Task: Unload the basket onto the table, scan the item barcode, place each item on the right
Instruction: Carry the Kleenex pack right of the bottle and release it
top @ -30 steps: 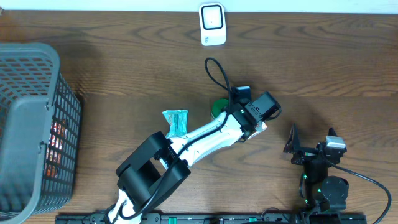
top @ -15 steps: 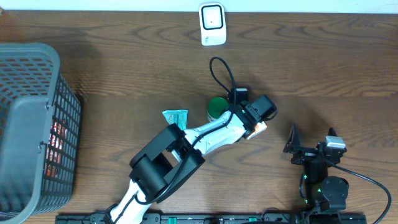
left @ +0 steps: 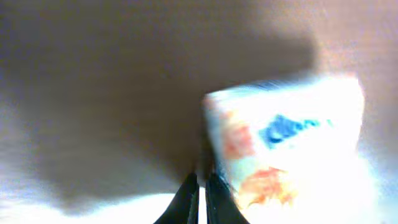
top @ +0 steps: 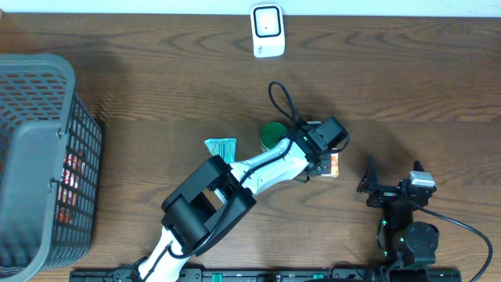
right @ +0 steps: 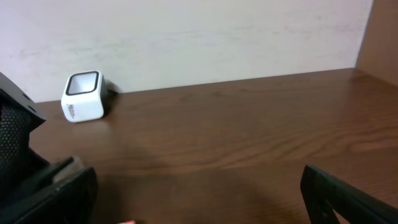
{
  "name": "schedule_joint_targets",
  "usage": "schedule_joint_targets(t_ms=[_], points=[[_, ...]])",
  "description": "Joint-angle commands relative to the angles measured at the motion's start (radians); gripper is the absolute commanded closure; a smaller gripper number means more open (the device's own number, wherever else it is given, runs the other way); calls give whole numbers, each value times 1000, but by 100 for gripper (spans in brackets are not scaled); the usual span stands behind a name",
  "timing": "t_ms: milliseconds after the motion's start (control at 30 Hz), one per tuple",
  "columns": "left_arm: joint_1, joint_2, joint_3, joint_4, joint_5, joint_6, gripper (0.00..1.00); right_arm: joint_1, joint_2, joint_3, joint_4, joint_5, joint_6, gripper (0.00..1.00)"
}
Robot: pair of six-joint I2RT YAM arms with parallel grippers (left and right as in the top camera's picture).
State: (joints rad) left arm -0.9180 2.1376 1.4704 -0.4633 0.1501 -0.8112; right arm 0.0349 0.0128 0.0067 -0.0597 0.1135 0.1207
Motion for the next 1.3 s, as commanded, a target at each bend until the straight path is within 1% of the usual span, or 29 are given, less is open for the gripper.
schedule_joint_targets(t_ms=[0, 100, 167, 233, 267, 367, 400, 433, 467, 567, 667, 700, 733, 767, 833, 900, 1000, 1067, 1100, 1267], points=[[-2, 10, 0, 63, 276, 6, 92, 6, -1, -1, -4, 12, -13, 1], [-1, 10, 0, 189, 386, 5, 92, 6, -1, -1, -4, 12, -13, 1], [-1, 8, 0, 237, 381, 6, 92, 6, -1, -1, -4, 12, -13, 1], [0, -3, 1, 230, 324, 7, 92, 6, -1, -1, -4, 12, -13, 1], [2, -13, 1, 207, 273, 7, 92, 6, -1, -1, -4, 12, -13, 1], [3, -66, 1, 105, 80, 26, 92, 6, -1, -1, -4, 12, -13, 1], [3, -88, 1, 71, 15, 38, 90, 6, -1, -1, -4, 12, -13, 1], [3, -114, 2, 39, -48, 56, 83, 6, -1, -1, -4, 12, -13, 1], [3, -153, 2, 4, -116, 85, 69, 6, -1, -1, -4, 12, -13, 1], [4, -254, 2, -47, -221, 192, 40, 6, -1, -1, -4, 12, -13, 1], [8, -378, 3, -70, -241, 346, 23, 6, -1, -1, -4, 12, -13, 1], [11, -425, 3, -80, -241, 392, 19, 6, -1, -1, -4, 12, -13, 1], [18, -475, 4, -97, -242, 431, 17, 6, -1, -1, -4, 12, -13, 1], [29, -518, 8, -117, -256, 450, 17, 6, -1, -1, -4, 12, -13, 1], [77, -620, 25, -193, -339, 452, 17, 6, -1, -1, -4, 12, -13, 1], [161, -709, 53, -275, -394, 452, 17, 6, -1, -1, -4, 12, -13, 1], [380, -833, 103, -391, -386, 428, 17, 6, -1, -1, -4, 12, -13, 1], [593, -904, 132, -445, -325, 413, 17, 6, -1, -1, -4, 12, -13, 1], [756, -945, 143, -466, -269, 402, 17, 6, -1, -1, -4, 12, -13, 1], [1232, -1008, 145, -488, -132, 376, 17, 6, -1, -1, -4, 12, -13, 1]])
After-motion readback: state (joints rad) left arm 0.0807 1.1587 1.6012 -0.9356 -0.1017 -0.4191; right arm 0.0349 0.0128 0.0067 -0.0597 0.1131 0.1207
